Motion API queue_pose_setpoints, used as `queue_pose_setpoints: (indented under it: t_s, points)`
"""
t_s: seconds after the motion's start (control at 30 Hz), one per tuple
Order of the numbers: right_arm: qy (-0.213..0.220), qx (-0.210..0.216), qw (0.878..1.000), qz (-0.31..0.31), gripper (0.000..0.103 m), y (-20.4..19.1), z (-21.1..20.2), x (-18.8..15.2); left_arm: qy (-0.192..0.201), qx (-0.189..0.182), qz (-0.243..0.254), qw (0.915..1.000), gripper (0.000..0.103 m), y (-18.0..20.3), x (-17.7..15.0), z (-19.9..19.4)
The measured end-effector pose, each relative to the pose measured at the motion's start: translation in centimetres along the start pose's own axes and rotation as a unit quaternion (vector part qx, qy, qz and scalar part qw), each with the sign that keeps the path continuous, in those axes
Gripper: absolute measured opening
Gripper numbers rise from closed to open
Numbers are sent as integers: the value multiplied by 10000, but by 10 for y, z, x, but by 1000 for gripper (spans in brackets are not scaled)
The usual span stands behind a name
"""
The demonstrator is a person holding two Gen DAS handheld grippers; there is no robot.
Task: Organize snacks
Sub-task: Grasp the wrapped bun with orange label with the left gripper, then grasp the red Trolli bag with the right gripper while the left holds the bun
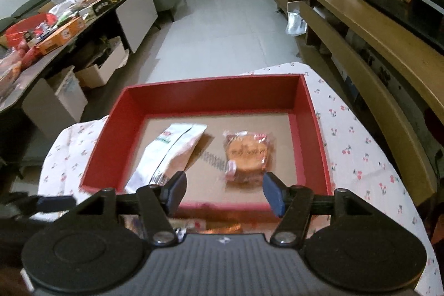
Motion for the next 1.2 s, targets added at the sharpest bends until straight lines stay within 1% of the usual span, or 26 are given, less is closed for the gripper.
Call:
queue_pose_setpoints:
  t_s: [0.13,0.23,0.3,0.43,0.57,0.67,0.83,0.9,0.97,1.03,1.07,1.13,1.2]
  points:
    - [-97,16,9999,-68,63,-2,-7,-14,-237,41,59,9997,89,6,-6,21]
    - [-180,-13,9998,-101,63,1,-7,-22,-317,185,162,9992,89,10,-11,34]
    - [-223,-36,9997,-82,63,5,-8,-25,-355,171,103,9992,88,10,-14,36]
    - [-303,-68,9995,-90,63,15,-12,-34,-319,110,44,9994,78,7,-16,28]
    - [-484,-152,9987,-47,63,28,-16,-52,-274,58,80,9996,73,8,-19,20]
    - [-715,-246,9971,90,63,37,-18,-75,-240,-27,71,9997,71,8,-20,14]
    - [-1074,-199,9939,178,63,39,-19,-109,-150,-216,47,9996,68,4,-21,-1]
    - [-1101,-210,9935,193,64,40,-18,-114,-113,-286,61,9995,67,4,-22,-7]
    - [-1039,-233,9940,251,64,44,-13,-115,-94,-357,84,9993,66,4,-24,-11]
    - [-1034,-339,9938,238,65,49,-5,-116,-90,-403,110,9991,66,5,-25,-13]
    - [-1146,-343,9924,278,65,51,-2,-119,-97,-417,121,9990,66,5,-26,-12]
    - [-1412,-171,9885,514,65,50,2,-130,-130,-456,116,9988,66,7,-27,-11]
    - [-1504,-86,9869,571,65,46,-5,-139,-163,-484,128,9986,66,9,-28,-9]
Point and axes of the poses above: each gripper's, at about its wrist camera, not at the fingertips, and z roughly the way its jaws point, y to its right, x to its top, the point moved 10 cm from there along z, roughly the way its jaws point, and after that the axes turned 4 degrees about x, right-handed, at the moved point
